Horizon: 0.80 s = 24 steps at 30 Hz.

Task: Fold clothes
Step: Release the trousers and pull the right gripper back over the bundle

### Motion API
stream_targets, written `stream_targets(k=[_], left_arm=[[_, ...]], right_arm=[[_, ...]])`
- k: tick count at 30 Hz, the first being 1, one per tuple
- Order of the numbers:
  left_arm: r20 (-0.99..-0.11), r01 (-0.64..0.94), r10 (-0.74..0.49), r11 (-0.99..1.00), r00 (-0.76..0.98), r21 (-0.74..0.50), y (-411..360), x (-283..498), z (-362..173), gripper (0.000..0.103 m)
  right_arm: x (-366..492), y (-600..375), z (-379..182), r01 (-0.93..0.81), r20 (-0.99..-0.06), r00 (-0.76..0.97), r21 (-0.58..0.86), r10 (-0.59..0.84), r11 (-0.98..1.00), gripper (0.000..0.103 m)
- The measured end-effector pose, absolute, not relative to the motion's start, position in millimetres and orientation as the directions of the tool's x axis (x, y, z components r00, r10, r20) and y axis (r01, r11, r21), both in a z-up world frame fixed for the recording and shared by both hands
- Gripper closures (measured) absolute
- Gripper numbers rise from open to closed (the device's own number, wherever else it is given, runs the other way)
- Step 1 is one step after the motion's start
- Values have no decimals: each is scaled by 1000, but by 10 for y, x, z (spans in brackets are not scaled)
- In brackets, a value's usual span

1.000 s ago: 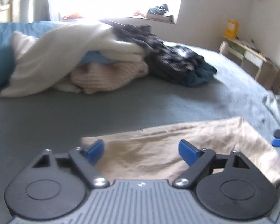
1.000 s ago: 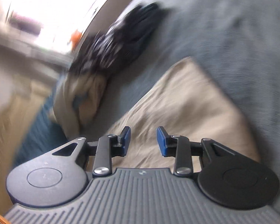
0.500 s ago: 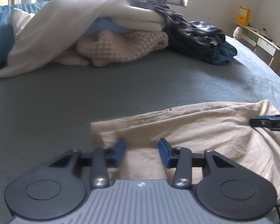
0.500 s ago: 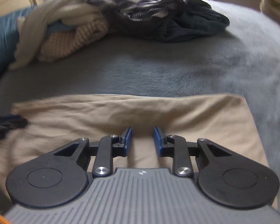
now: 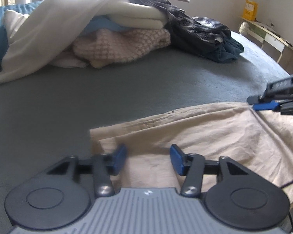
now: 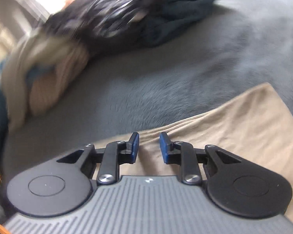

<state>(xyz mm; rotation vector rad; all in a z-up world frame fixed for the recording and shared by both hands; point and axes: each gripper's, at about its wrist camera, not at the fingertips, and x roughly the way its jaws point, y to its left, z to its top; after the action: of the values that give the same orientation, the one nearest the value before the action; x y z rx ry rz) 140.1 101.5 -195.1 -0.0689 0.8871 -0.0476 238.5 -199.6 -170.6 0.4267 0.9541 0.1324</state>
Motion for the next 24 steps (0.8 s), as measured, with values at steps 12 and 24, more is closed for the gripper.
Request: stream_targets(k=[12,24], left_arm=[[-812,35,-39,999,582,-22,699,1112,-1668,36],[-825,58,29,996,565,74,453,832,-1798,34]], right_arm=[[1300,-1951,-1246,146,-788,500,485,358,863,78],[874,-1773,-1360,77,-893,380,290,241,954,77]])
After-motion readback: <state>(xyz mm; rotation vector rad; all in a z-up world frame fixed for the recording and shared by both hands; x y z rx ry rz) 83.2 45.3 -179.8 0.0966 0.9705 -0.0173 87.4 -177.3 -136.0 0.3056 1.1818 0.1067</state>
